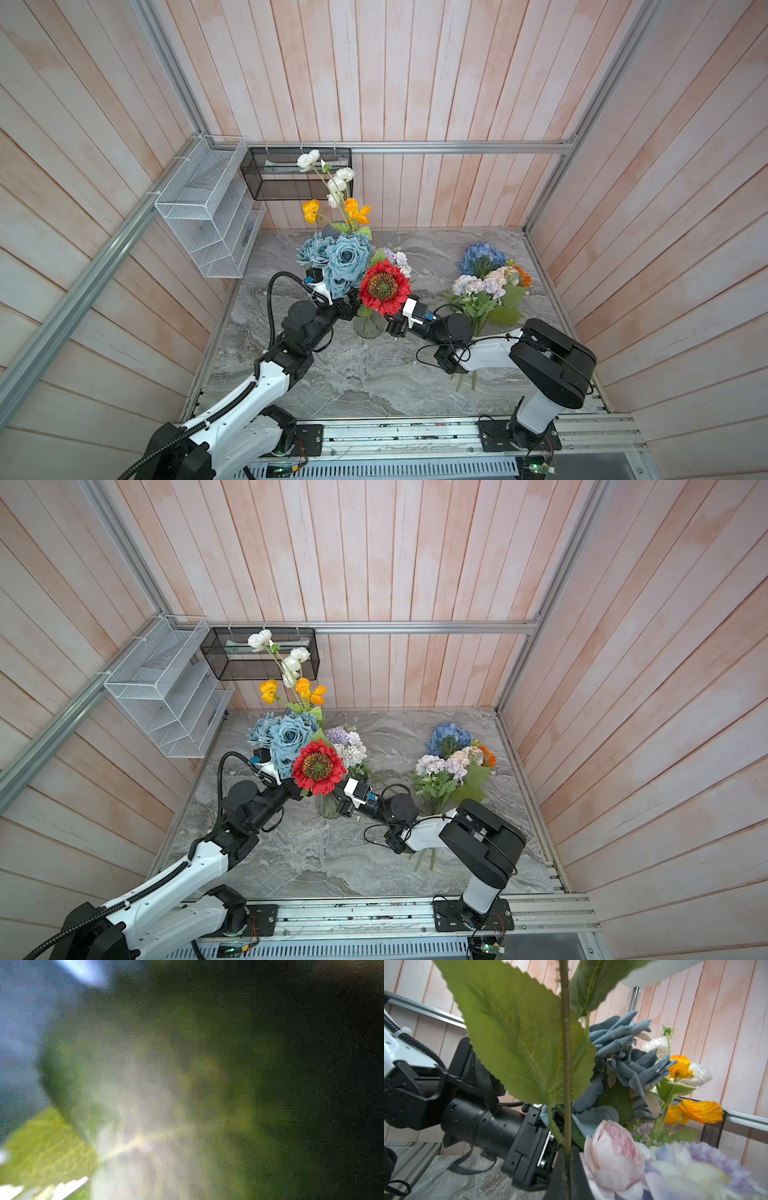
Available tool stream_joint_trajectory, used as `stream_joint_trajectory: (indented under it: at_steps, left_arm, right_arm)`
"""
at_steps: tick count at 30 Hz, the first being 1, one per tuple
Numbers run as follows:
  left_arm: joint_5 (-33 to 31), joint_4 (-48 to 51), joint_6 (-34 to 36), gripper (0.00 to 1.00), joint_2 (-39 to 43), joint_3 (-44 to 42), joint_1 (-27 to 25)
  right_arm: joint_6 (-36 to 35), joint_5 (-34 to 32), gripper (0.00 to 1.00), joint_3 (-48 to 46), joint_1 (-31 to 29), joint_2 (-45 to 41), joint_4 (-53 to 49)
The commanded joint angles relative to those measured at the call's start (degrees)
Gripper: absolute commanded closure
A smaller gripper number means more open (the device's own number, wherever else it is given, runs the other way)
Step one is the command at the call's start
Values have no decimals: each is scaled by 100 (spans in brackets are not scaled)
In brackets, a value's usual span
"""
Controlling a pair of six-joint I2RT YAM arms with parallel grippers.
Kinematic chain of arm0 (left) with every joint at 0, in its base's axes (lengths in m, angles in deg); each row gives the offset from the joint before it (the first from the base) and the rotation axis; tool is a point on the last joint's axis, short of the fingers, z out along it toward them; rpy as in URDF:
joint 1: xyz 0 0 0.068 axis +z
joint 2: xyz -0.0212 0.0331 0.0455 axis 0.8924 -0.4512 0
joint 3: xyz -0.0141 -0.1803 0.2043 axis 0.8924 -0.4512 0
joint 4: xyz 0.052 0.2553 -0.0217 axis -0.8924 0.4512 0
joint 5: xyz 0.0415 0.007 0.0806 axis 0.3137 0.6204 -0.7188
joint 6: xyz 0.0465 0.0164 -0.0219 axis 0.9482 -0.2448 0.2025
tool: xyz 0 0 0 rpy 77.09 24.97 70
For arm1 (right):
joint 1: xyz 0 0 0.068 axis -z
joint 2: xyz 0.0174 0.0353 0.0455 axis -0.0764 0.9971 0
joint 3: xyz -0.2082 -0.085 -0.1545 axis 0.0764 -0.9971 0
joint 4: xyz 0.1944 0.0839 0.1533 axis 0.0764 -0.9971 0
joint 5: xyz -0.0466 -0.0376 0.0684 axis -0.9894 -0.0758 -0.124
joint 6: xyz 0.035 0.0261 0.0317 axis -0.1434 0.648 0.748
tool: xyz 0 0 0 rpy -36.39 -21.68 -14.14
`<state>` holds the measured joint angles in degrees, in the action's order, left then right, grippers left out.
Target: Arrange the flowers into the vase
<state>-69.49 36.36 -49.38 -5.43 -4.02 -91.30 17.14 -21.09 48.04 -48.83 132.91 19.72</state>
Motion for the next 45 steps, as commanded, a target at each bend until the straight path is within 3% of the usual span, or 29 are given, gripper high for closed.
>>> stream_joint_trajectory:
  at_steps: [1,3,9,14,17,28,32,37,45]
  left_arm:
    - [-112,-39,-18,0,93,-74,35]
    - [-129,-44,-28,0,102,-94,35]
    - [-118,-71,-62,0,116,-109,35]
    - [-112,-79,-62,0,126,-109,39]
    - [-111,-72,-71,0,151,-109,35]
    - [-138,-15,-58,0,181,-114,43]
    - [-141,-9,-38,0,158,-87,43]
    - [-155,-18,-1,0,120,-59,58]
    - [-129,-76,-27,0,58,-50,61]
  right_arm:
    - [204,-140,92,-184,3,-142,505]
    - [179,-181,88,-278,3,-273,384]
    - [82,-239,61,-428,-5,-790,-133]
    - [-51,-138,57,-412,-31,-1141,-612]
    - [71,-131,73,-378,-40,-1210,-823]
    - [102,-268,95,-168,-49,-1180,-1580]
    - [140,-281,99,-91,-49,-1362,-2103]
    - [33,-460,100,162,-74,-1755,-3518]
    - [-154,-843,100,386,-152,-2029,-4651]
